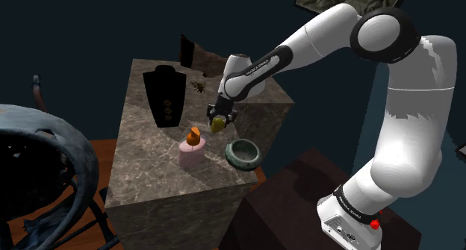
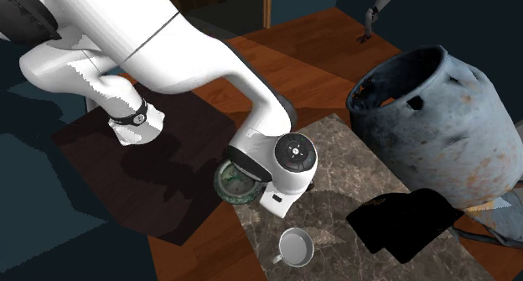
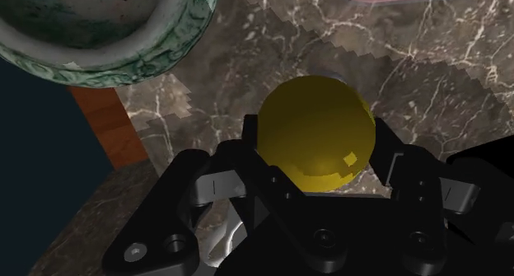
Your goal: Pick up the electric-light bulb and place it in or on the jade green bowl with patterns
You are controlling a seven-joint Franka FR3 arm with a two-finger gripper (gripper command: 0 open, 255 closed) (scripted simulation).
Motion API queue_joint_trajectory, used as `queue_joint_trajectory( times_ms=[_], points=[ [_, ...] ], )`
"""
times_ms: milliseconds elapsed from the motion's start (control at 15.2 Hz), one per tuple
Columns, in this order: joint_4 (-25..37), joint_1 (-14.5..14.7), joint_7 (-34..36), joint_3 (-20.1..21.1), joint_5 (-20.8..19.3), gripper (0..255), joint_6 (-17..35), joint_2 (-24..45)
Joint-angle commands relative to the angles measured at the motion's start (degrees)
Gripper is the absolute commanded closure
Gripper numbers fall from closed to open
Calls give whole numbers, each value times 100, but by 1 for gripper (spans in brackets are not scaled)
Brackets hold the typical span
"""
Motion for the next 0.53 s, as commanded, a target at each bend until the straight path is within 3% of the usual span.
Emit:
queue_joint_trajectory(
  times_ms=[0,462],
  points=[
    [-35,-32,-19,26,31,255,-96,-130],
    [-50,-102,-45,110,137,255,-502,-558]
  ],
)
